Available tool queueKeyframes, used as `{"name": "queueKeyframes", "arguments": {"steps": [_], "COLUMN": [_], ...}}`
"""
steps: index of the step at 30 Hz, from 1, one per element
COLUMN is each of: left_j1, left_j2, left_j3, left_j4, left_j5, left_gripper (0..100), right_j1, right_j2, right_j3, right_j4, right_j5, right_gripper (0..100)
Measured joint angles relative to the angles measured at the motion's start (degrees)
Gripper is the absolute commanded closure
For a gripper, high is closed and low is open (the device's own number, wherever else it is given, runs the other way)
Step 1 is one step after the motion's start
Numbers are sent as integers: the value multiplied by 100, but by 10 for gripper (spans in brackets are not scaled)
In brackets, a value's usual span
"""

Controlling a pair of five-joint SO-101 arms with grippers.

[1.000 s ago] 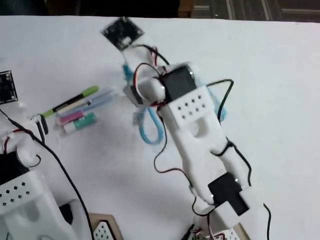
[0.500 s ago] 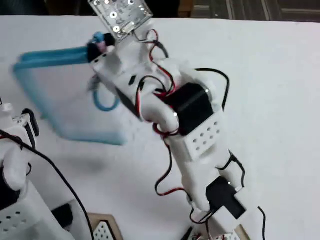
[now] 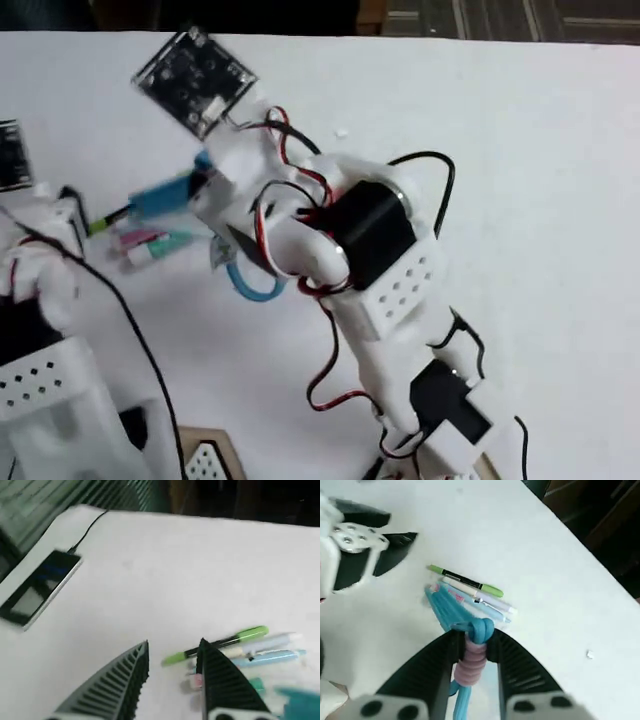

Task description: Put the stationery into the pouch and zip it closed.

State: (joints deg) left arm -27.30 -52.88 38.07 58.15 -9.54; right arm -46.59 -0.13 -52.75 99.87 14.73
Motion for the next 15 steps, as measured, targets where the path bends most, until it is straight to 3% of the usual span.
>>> {"name": "queueKeyframes", "arguments": {"steps": [7,15], "left_j1": [1829,2154], "left_j2": [0,0], "left_j3": [237,105], "left_j4": [-105,-695], "left_j5": [818,888], "left_gripper": [820,823], "right_j1": [-475,-519], "right_j2": [-571,-668], "right_j3": [0,-62], "right_j4": [53,-53], "right_j5": [97,97], "right_gripper": [982,982]}}
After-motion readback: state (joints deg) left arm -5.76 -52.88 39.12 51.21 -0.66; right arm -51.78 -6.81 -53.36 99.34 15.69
